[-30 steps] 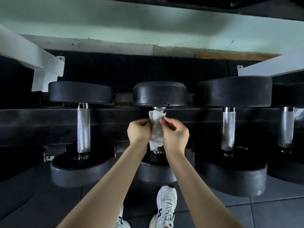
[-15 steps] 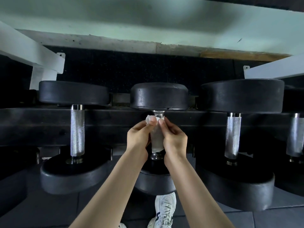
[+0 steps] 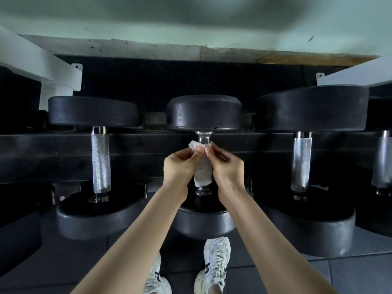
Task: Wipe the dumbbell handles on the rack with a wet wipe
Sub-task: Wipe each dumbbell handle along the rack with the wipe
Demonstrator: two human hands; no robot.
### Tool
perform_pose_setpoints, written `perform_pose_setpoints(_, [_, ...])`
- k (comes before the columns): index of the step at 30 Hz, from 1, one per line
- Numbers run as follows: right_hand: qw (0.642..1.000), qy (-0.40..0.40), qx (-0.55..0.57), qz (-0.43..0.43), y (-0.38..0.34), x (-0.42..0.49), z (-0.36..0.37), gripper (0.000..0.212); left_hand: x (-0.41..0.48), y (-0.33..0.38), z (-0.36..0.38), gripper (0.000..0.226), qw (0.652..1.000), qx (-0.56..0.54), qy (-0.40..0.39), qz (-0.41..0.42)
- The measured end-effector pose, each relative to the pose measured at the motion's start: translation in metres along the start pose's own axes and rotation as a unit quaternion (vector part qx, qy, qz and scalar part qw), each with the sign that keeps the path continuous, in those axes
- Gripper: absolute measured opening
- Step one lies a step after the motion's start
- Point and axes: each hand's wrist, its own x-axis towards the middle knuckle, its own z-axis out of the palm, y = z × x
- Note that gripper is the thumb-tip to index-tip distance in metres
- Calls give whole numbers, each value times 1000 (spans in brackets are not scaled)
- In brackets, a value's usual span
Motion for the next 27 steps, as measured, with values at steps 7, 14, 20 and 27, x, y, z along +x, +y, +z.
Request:
perform_pose_setpoints(7, [999,-7,-51,18,-1,-8,-7,7,-4,3,-7,26,998,37,-23,-35])
perform_pose_setpoints(14, [999,9,-44,-15,-14,10,9,13,9,13,8,20,999,33,9,15])
perform_pose_setpoints(20, [996,-29,-82,-3,3,-7,-14,14,-8,-5,-10,22,995,93,-17,1])
perform_pose_setpoints(27, [996,-19,-79,-29,-22,17,5,14,12,21,5,15,997,82,-5,9])
